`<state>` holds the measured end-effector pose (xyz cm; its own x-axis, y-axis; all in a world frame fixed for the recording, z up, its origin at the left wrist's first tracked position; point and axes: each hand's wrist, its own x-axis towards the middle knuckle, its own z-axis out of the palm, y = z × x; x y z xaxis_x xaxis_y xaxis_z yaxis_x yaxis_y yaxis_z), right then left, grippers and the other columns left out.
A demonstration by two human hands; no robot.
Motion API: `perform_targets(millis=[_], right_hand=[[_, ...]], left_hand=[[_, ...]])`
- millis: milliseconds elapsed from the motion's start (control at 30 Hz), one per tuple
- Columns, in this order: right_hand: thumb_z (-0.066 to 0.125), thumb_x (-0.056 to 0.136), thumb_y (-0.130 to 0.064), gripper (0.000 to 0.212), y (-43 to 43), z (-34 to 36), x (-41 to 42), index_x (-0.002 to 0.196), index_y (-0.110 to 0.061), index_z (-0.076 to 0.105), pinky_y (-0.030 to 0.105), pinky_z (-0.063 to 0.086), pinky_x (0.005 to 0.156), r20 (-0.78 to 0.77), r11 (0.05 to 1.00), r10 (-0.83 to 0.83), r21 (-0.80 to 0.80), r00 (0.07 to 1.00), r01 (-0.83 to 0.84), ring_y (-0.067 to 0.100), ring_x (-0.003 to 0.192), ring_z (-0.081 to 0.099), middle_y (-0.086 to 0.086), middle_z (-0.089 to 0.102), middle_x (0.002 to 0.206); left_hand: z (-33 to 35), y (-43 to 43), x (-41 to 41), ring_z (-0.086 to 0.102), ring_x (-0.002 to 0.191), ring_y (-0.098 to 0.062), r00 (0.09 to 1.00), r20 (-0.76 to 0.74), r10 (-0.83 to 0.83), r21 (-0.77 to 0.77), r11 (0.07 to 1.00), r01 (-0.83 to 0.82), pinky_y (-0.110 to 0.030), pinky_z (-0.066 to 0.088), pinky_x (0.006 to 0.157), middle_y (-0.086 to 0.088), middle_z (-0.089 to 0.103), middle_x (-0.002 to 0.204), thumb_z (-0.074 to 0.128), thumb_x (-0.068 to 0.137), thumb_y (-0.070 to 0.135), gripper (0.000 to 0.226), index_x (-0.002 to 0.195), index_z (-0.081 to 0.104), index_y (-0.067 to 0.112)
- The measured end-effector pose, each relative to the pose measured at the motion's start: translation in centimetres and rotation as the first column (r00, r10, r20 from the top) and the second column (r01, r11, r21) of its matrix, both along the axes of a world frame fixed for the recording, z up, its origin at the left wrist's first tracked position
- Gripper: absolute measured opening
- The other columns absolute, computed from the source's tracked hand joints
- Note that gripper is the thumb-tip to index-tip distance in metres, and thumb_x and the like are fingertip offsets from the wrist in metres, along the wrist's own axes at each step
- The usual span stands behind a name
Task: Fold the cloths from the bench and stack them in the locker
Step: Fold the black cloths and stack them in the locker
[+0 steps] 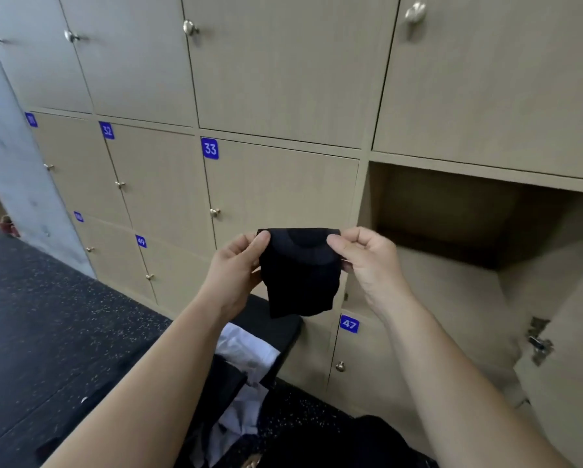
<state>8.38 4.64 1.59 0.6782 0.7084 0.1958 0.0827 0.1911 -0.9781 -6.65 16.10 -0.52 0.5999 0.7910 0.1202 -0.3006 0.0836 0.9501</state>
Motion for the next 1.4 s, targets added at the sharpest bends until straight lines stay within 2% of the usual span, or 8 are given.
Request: perform_targets(millis=[167, 400, 600, 733, 833, 1000, 1200, 1400], right_hand=[[0.071, 0.086, -0.016, 0.011, -1.2, 1.3, 1.0, 0.080, -0.009, 0.066, 0.035, 0.055, 0.073, -0.214, 0.984, -0.143, 0.070, 0.966, 0.161, 0.018, 0.082, 0.065, 0.002, 0.069, 0.079], [0.072, 0.085, -0.017, 0.007, -2.0, 2.2, 1.4, 0.081, -0.013, 0.068, 0.038, 0.058, 0.075, -0.376, 0.947, -0.230, 0.128, 0.898, 0.296, 0.023, 0.087, 0.067, 0.006, 0.071, 0.089], [0.070, 0.085, -0.013, 0.023, -5.2, 1.3, 3.3, 0.103, -0.014, 0.057, 0.029, 0.056, 0.072, -0.188, 0.961, -0.266, 0.022, 0.945, 0.275, 0.021, 0.089, 0.066, 0.007, 0.066, 0.096], [0.070, 0.086, -0.030, 0.045, -7.5, 1.7, 4.7, 0.123, -0.023, 0.045, 0.027, 0.053, 0.075, 0.059, 0.991, -0.028, -0.131, 0.998, 0.036, 0.011, 0.091, 0.066, -0.006, 0.068, 0.097], [0.068, 0.085, -0.041, 0.033, -7.4, 1.2, 5.1, 0.110, -0.021, 0.060, 0.025, 0.056, 0.070, 0.192, 0.961, 0.111, -0.272, 0.975, -0.056, 0.007, 0.085, 0.069, -0.004, 0.071, 0.097], [0.058, 0.093, -0.029, 0.040, -6.4, -1.2, 7.0, 0.063, -0.005, 0.049, 0.028, 0.034, 0.054, 0.374, 0.951, -0.164, -0.184, 0.913, 0.247, 0.010, 0.055, 0.041, 0.007, 0.045, 0.057], [0.056, 0.095, -0.030, 0.041, -5.5, -4.3, 10.0, 0.088, 0.010, 0.054, 0.029, 0.040, 0.064, 0.021, 0.917, -0.390, -0.077, 0.921, 0.390, 0.017, 0.070, 0.047, 0.027, 0.048, 0.077], [0.049, 0.099, -0.028, 0.039, -5.6, -7.8, 12.8, 0.074, 0.002, 0.051, 0.031, 0.034, 0.055, 0.308, 0.824, -0.498, -0.124, 0.811, 0.553, 0.023, 0.064, 0.045, 0.014, 0.051, 0.066]], left_hand=[[0.2, -1.6, 1.1, 0.060, 0.088, -0.015, 0.964, -0.018, -0.264, 0.026, 0.964, 0.265, -0.038, 0.053, 0.081, -0.003, 0.061, 0.092, 0.065, 0.088, 0.024, 0.047, 0.133, 0.052, 0.025], [0.1, -4.6, 3.8, 0.067, 0.108, -0.030, 0.977, -0.042, -0.209, -0.131, 0.971, 0.202, -0.038, 0.055, 0.082, -0.015, 0.067, 0.120, 0.070, 0.084, 0.014, 0.057, 0.135, 0.046, 0.020], [0.7, -5.8, 4.8, 0.067, 0.107, -0.028, 0.977, -0.113, -0.182, -0.016, 0.983, 0.181, -0.033, 0.054, 0.079, -0.013, 0.070, 0.115, 0.059, 0.094, 0.026, 0.035, 0.124, 0.060, 0.006], [1.3, -6.3, 5.4, 0.071, 0.094, -0.027, 0.939, -0.243, -0.244, 0.138, 0.949, 0.283, -0.029, 0.053, 0.071, -0.011, 0.075, 0.099, 0.064, 0.090, 0.030, 0.028, 0.108, 0.069, 0.009], [1.1, -6.5, 6.4, 0.072, 0.091, -0.026, 0.901, -0.300, -0.312, 0.174, 0.911, 0.373, -0.028, 0.054, 0.070, -0.011, 0.075, 0.098, 0.067, 0.088, 0.028, 0.024, 0.103, 0.071, 0.010], [-0.4, -5.4, 8.9, 0.068, 0.090, -0.027, 0.887, -0.271, -0.374, 0.056, 0.914, 0.403, -0.028, 0.053, 0.070, -0.013, 0.072, 0.097, 0.076, 0.074, 0.032, 0.041, 0.102, 0.068, 0.003], [-4.0, -6.5, 12.5, 0.065, 0.115, -0.023, 0.903, -0.106, -0.416, -0.310, 0.877, 0.367, -0.045, 0.050, 0.100, -0.004, 0.069, 0.122, 0.055, 0.090, 0.057, 0.053, 0.126, 0.060, 0.018], [-5.7, -8.3, 17.6, 0.068, 0.094, -0.027, 0.937, -0.350, 0.004, -0.006, 1.000, -0.007, -0.048, 0.056, 0.087, -0.011, 0.071, 0.099, 0.038, 0.097, 0.058, 0.053, 0.103, 0.064, 0.012]])
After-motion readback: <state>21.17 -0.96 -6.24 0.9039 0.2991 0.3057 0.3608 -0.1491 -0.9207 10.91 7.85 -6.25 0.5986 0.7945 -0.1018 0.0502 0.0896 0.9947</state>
